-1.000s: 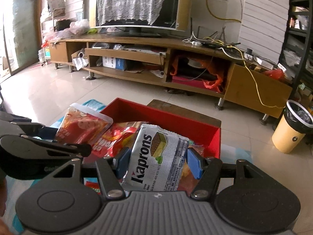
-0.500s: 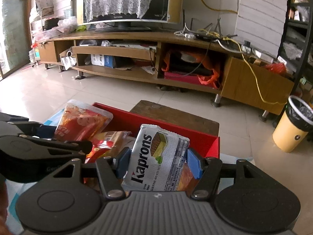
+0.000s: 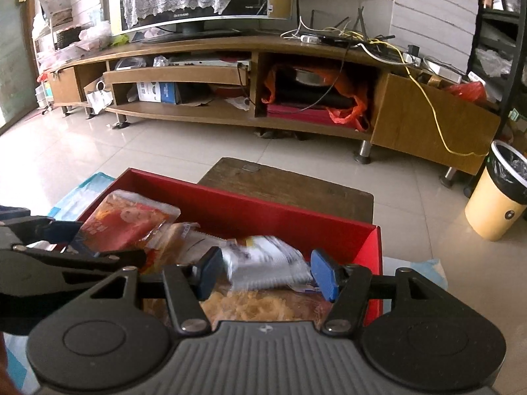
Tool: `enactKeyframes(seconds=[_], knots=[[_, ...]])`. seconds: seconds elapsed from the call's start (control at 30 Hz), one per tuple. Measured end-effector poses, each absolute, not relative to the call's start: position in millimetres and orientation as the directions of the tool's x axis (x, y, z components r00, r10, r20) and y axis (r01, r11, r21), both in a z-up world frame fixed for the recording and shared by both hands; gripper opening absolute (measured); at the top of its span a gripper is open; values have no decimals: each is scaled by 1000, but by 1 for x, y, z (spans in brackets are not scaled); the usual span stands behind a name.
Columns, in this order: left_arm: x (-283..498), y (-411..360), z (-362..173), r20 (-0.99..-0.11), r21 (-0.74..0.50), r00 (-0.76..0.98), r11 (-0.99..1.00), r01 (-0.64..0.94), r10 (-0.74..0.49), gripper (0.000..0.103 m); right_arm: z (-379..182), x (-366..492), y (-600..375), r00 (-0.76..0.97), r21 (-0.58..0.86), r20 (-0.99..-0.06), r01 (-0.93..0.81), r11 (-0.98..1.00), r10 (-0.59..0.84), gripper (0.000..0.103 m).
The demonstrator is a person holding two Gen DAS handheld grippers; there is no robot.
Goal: Organize snacks
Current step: 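Lower the bread packet and Kaprons packet into the red box and open both tools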
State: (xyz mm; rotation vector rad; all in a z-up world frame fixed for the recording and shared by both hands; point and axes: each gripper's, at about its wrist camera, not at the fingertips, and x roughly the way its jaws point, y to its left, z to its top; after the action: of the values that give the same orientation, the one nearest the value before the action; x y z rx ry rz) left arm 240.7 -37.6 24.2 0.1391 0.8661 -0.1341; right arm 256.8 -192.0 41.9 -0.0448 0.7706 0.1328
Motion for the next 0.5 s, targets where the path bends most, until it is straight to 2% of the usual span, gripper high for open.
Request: enactKeyframes(seconds=[0.23, 0.5], knots=[[237, -34, 33, -749, 67, 660, 986, 154, -52, 87, 47, 254, -199, 719, 23, -688, -113, 993, 98, 56], [224, -21, 52, -731, 41, 680, 991, 127, -57, 90, 59, 236, -203, 724, 46, -681, -110, 993, 112, 56]])
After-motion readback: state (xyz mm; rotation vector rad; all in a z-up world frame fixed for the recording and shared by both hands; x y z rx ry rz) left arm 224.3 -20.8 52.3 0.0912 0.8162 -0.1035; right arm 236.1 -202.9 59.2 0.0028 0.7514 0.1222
